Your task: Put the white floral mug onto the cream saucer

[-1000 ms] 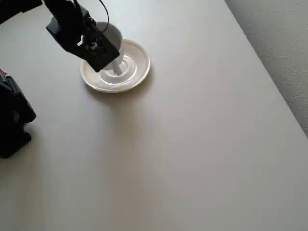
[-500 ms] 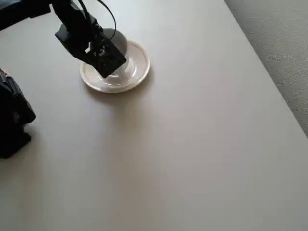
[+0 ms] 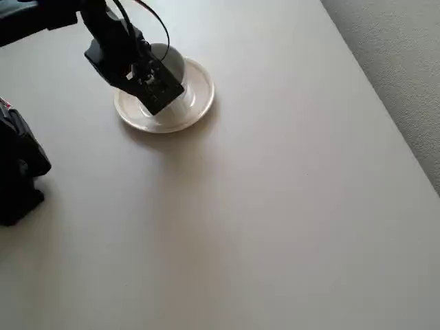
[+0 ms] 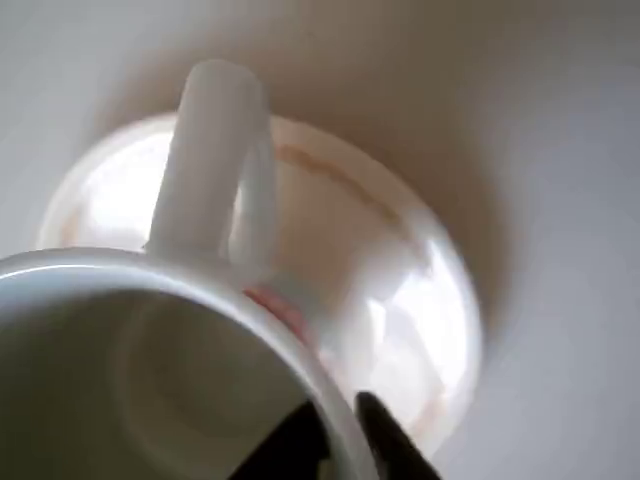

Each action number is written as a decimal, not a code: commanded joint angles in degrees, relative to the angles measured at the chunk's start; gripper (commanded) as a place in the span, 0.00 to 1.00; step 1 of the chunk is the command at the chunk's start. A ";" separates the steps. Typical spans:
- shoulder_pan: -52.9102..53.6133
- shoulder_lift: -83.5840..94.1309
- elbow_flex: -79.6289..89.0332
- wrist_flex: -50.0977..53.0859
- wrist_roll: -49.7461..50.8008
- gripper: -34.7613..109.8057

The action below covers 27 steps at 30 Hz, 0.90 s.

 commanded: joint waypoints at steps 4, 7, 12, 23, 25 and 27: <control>0.44 1.93 -0.79 -0.18 -1.14 0.23; 0.35 3.25 -0.79 0.53 -1.76 0.23; 1.14 3.52 -1.32 1.41 -2.46 0.23; 1.93 3.60 -4.48 4.39 -3.34 0.23; 1.93 3.60 -4.48 4.48 -3.43 0.23; 1.93 3.52 -4.48 4.48 -3.43 0.23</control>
